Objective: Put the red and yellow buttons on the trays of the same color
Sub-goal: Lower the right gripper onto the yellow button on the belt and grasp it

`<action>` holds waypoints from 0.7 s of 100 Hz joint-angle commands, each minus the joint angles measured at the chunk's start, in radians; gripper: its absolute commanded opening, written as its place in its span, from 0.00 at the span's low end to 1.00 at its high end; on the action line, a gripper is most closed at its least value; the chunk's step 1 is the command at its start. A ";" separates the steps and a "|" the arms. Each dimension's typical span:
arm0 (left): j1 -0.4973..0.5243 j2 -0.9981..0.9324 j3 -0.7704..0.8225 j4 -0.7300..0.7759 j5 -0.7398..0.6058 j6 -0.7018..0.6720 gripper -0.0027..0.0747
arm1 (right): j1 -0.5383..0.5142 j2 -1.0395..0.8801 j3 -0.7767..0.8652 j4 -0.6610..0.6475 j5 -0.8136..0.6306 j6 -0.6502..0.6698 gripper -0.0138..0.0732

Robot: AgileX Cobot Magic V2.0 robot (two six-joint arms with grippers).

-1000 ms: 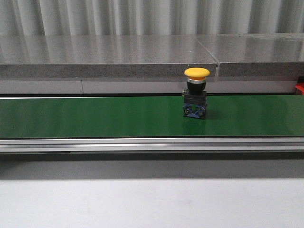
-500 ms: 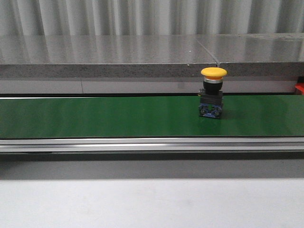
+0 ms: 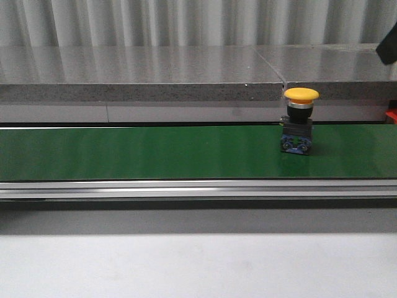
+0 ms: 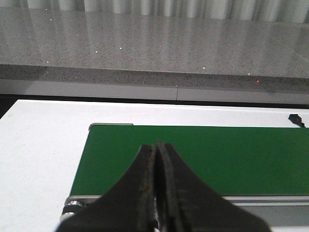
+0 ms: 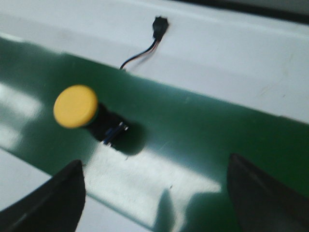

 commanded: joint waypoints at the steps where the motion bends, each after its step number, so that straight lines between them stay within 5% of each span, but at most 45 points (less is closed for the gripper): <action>1: -0.007 0.011 -0.024 0.000 -0.075 0.000 0.01 | 0.022 -0.036 0.026 -0.006 0.001 -0.014 0.84; 70: -0.007 0.011 -0.024 0.000 -0.075 0.000 0.01 | 0.235 0.094 0.039 0.008 -0.297 -0.037 0.84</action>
